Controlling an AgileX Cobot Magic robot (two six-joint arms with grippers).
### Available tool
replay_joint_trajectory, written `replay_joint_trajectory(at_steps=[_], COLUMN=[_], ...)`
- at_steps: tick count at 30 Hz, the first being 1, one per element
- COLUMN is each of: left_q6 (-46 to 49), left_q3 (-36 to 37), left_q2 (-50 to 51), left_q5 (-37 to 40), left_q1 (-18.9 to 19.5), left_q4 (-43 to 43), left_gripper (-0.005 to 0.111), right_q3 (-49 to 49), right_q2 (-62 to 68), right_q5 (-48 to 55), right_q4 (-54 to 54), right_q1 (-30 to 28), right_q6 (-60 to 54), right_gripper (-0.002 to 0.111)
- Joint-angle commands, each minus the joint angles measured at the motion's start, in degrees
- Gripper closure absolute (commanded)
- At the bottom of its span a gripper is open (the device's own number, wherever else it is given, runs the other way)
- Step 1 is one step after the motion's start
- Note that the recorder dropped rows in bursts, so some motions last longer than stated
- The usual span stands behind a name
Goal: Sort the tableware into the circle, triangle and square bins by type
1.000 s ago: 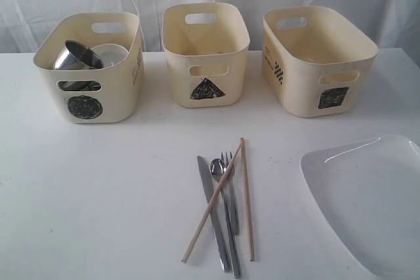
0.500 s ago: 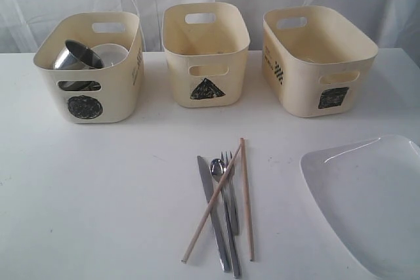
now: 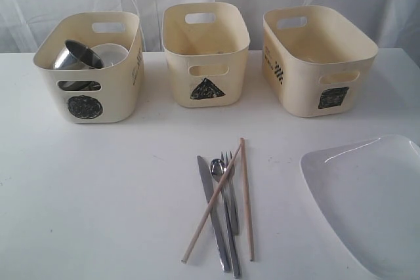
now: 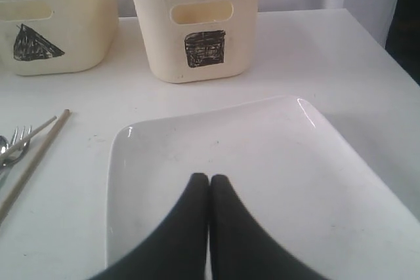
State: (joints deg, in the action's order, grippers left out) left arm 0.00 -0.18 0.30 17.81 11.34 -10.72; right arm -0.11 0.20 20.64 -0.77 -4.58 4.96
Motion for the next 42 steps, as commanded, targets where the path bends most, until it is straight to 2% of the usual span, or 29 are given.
replay_joint_trajectory(at_steps=[1, 4, 8, 11, 12, 13, 14, 15, 16, 17, 18, 19, 20, 21, 22, 23, 24, 28, 29, 34, 38, 42], left_q6=[0.00, 0.00, 0.00, 0.00, 0.00, 0.00, 0.00, 0.00, 0.00, 0.00, 0.00, 0.00, 0.00, 0.00, 0.00, 0.00, 0.00, 0.00, 0.00, 0.00, 0.00, 0.00], left_q3=[0.18, 0.18, 0.18, 0.18, 0.18, 0.18, 0.18, 0.18, 0.18, 0.18, 0.18, 0.18, 0.18, 0.18, 0.18, 0.18, 0.18, 0.18, 0.18, 0.18, 0.18, 0.18], left_q2=[-0.30, -0.30, -0.30, -0.30, -0.30, -0.30, -0.30, -0.30, -0.30, -0.30, -0.30, -0.30, -0.30, -0.30, -0.30, -0.30, -0.30, -0.30, -0.30, -0.30, -0.30, -0.30], left_q5=[0.01, 0.01, 0.01, 0.01, 0.01, 0.01, 0.01, 0.01, 0.01, 0.01, 0.01, 0.01, 0.01, 0.01, 0.01, 0.01, 0.01, 0.02, 0.02, 0.02, 0.02, 0.02], left_q1=[-0.03, -0.03, -0.03, -0.03, -0.03, -0.03, -0.03, -0.03, -0.03, -0.03, -0.03, -0.03, -0.03, -0.03, -0.03, -0.03, -0.03, -0.03, -0.03, -0.03, -0.03, -0.03], left_q4=[-0.30, -0.30, -0.30, -0.30, -0.30, -0.30, -0.30, -0.30, -0.30, -0.30, -0.30, -0.30, -0.30, -0.30, -0.30, -0.30, -0.30, -0.30, -0.30, -0.30, -0.30, -0.30], left_gripper=[0.107, 0.107, 0.107, 0.107, 0.107, 0.107, 0.107, 0.107, 0.107, 0.107, 0.107, 0.107, 0.107, 0.107, 0.107, 0.107, 0.107, 0.107, 0.107, 0.107, 0.107, 0.107], right_q3=[0.11, 0.11, 0.11, 0.11, 0.11, 0.11, 0.11, 0.11, -1.63, -4.46, -7.64, -11.20, -15.43, -19.64, -23.17, -27.02, -30.27, -38.02, -38.65, -39.09, -39.20, -39.10], right_q2=[-0.20, -0.20, -0.20, -0.20, -0.20, -0.20, -0.20, -0.20, -0.20, 2.30, 6.12, 11.38, 17.52, 24.15, 30.90, 37.89, 45.98, 63.54, 66.05, 75.03, 75.83, 75.37], right_q5=[-0.58, -1.18, -7.96, -24.66, -35.27, -40.75, -56.75, -64.56, -67.38, -61.83, -52.93, -44.54, -37.93, -36.79, -43.98, -51.30, -55.47, -51.59, -52.04, -50.70, -41.17, -21.38], right_q4=[-1.08, -1.08, 2.03, 1.38, 0.26, 0.26, -2.87, -5.16, -19.62, -30.17, -33.27, -29.67, -18.04, 0.77, 21.94, 39.07, 50.41, 95.61, 100.72, 100.72, 100.72, 100.72], right_q1=[-0.07, -0.07, -0.07, -0.07, -0.07, -0.07, -0.07, -0.07, -0.07, -0.07, 0.03, 0.03, 0.03, 0.36, 0.63, 0.63, 0.77, 0.86, 0.86, 0.86, 0.86, 0.86], right_q6=[4.97, 5.38, -2.11, -1.35, 2.95, 2.84, -1.51, -1.77, -0.04, 6.35, 13.25, 22.10, 35.86, 48.72, 59.05, 63.72, 69.01, 115.10, 115.51, 113.91, 98.52, 74.11], right_gripper=[0.108, 0.108, 0.108, 0.108, 0.108, 0.108, 0.108, 0.108, 0.108, 0.108, 0.108, 0.108, 0.108, 0.108, 0.108, 0.108, 0.108, 0.108, 0.108, 0.108, 0.108, 0.108])
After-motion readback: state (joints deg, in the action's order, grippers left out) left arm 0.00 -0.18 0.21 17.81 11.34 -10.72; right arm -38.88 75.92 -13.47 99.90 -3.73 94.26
